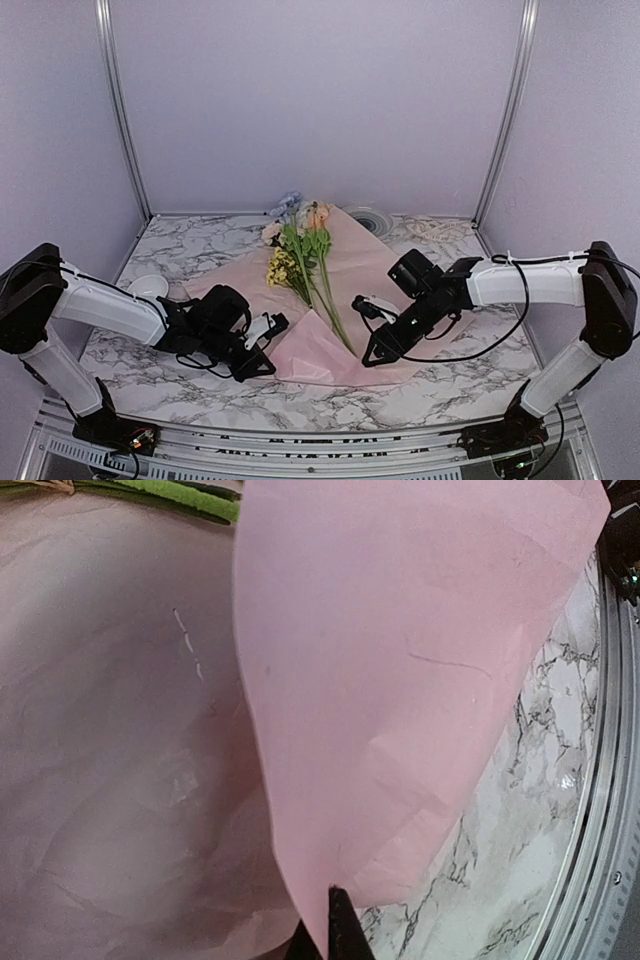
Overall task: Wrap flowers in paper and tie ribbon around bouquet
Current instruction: Fold the bottom corner of the flattened wrapping paper at the center of the board.
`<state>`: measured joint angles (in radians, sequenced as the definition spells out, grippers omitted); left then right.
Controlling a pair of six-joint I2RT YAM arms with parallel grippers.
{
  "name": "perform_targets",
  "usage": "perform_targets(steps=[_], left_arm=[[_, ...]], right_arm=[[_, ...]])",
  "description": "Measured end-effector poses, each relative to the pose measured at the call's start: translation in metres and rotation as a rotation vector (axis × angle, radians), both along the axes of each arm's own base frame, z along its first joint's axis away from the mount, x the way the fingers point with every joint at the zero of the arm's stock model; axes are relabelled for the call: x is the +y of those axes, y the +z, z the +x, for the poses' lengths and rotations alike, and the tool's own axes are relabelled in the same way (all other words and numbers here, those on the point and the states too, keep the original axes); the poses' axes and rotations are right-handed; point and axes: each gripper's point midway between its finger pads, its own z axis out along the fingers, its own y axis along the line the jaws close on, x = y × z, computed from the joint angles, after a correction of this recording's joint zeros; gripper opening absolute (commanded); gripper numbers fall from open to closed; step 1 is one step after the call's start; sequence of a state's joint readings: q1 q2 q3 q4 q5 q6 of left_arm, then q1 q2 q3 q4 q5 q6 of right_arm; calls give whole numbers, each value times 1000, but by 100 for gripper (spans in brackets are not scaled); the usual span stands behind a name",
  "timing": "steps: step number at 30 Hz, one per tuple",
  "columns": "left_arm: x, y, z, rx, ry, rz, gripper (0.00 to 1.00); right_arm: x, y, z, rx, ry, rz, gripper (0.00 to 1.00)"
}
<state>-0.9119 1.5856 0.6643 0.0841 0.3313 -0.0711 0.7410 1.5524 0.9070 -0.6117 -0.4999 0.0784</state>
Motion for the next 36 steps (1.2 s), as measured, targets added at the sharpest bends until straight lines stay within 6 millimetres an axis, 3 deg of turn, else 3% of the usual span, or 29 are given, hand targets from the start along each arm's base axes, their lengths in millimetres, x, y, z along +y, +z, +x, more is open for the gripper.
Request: perform_targets(steps=[6, 13, 14, 15, 21, 25, 30, 36], left_arm=[[4, -4, -1, 12, 10, 8, 0], [4, -4, -1, 15, 13, 7, 0], [4, -4, -1, 15, 13, 7, 0], [4, -4, -1, 14, 13, 7, 0], [5, -2, -2, 13, 15, 4, 0], [5, -3, -2, 21, 24, 4, 34], [8, 1, 5, 20, 88, 3, 40], [21, 27, 12, -9, 191, -77, 48]], right_arm=[[26, 18, 16, -74, 23, 134, 57], [64, 41, 2, -105, 131, 311, 57], [69, 42, 2, -114, 140, 325, 54], [77, 31, 3, -113, 141, 317, 36], [75, 5, 12, -89, 111, 262, 0], [74, 2, 17, -89, 95, 258, 0], [71, 5, 29, -110, 69, 272, 0], [71, -2, 33, -106, 70, 263, 0]])
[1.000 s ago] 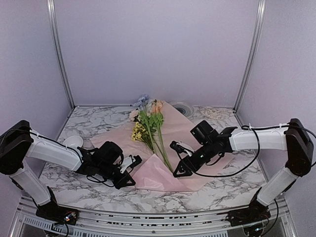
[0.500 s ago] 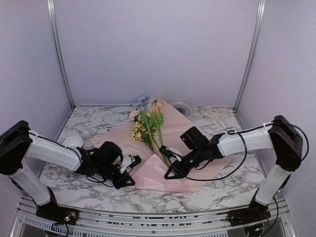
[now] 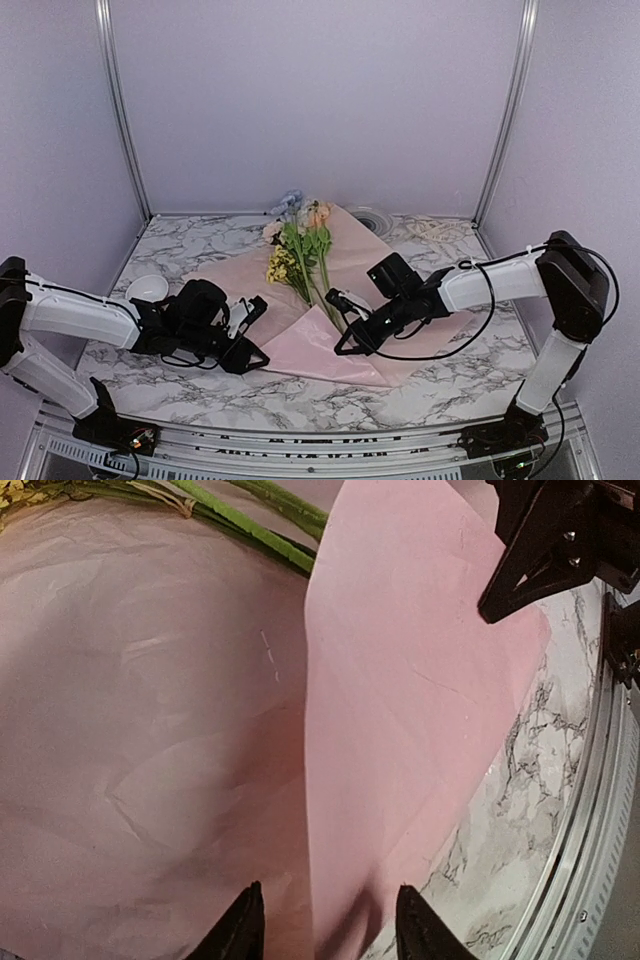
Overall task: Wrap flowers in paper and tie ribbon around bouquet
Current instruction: Fold the bottom corner of the flattened wrapping paper at the center of the board, then press the fold line of the 1/4-folded wrapping paper.
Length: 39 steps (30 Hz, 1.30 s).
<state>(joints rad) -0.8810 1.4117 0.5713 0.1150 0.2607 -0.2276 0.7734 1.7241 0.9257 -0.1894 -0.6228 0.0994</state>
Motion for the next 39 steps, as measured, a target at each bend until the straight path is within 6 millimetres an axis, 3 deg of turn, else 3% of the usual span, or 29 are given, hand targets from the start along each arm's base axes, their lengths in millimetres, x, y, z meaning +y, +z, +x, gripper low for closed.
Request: perform_targets(steps=[4, 9, 11, 14, 18, 23, 26, 30, 33, 36, 39], left_arm=[[2, -2, -1, 19, 15, -2, 47], [13, -19, -9, 36, 11, 42, 26], [15, -21, -10, 38, 4, 47, 22], [12, -19, -11, 36, -4, 33, 22], [13, -20, -10, 35, 3, 34, 31], [17, -17, -4, 9, 21, 67, 36], [13, 4, 4, -40, 18, 61, 37], [-4, 53, 24, -150, 17, -8, 37], [-17, 71, 33, -191, -1, -33, 37], [-28, 66, 37, -189, -28, -16, 36], [-37, 38, 36, -150, -61, 42, 35]], right_arm=[[1, -1, 2, -6, 14, -7, 0], [3, 5, 4, -23, 34, -4, 0], [1, 3, 2, -19, 39, -12, 0], [-1, 2, 1, -18, 46, -20, 0], [-1, 0, 4, -32, 40, -33, 0], [8, -5, 26, -81, 32, -76, 0], [12, -5, 37, -109, 32, -98, 0], [15, 2, 45, -145, 35, -109, 0], [12, 0, 47, -153, 30, -131, 0], [8, -5, 48, -147, 22, -153, 0], [7, -12, 53, -141, 12, -174, 0]])
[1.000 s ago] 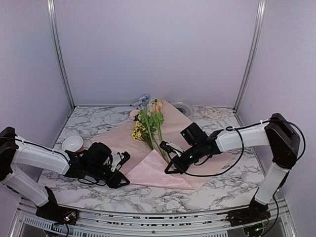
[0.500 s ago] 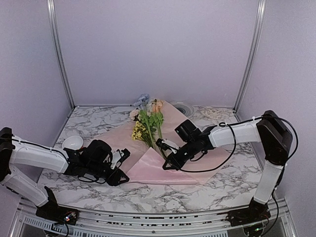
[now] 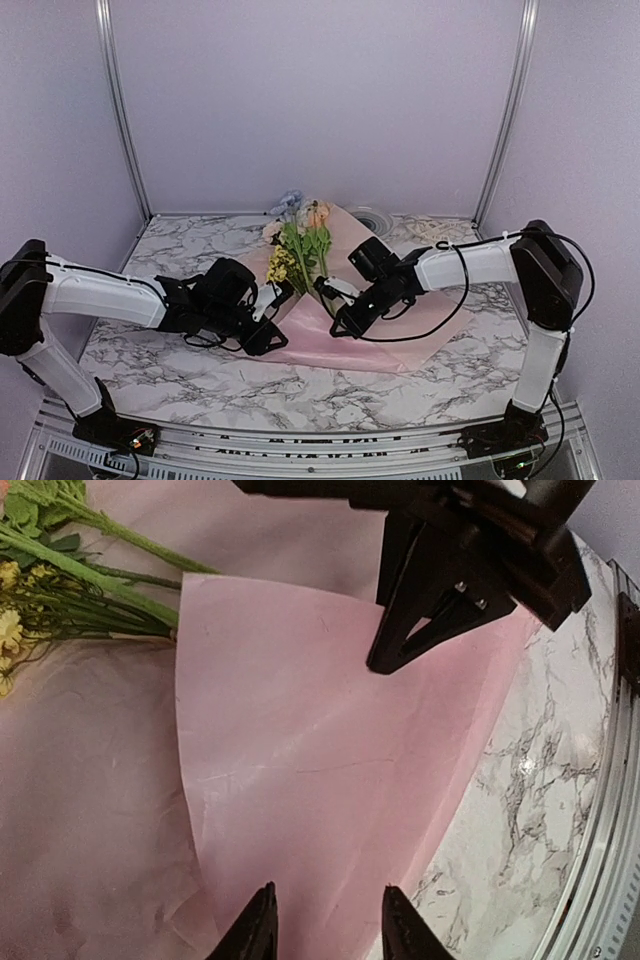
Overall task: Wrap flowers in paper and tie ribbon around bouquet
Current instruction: Press the fold line of the 1/4-folded wrapping paper.
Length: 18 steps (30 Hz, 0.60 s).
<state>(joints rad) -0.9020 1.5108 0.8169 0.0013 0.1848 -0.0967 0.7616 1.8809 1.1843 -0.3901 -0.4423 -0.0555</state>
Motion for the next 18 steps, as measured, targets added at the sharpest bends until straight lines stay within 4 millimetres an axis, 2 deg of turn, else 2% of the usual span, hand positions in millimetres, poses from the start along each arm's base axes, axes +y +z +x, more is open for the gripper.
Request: perform_targets(steps=[4, 6, 11, 16, 18], left_arm=[[0, -42, -5, 61, -19, 91, 35], [2, -54, -6, 76, -20, 116, 35], [4, -59, -6, 78, -14, 129, 35], [14, -73, -15, 96, -10, 161, 36], [16, -71, -17, 90, -7, 158, 36]], right_arm=[[2, -4, 7, 2, -11, -8, 0], [2, -4, 9, 1, -20, -10, 0], [-1, -6, 14, 5, -50, -21, 0], [-2, -7, 15, 11, -67, -26, 0], [-3, -9, 15, 13, -71, -31, 0]])
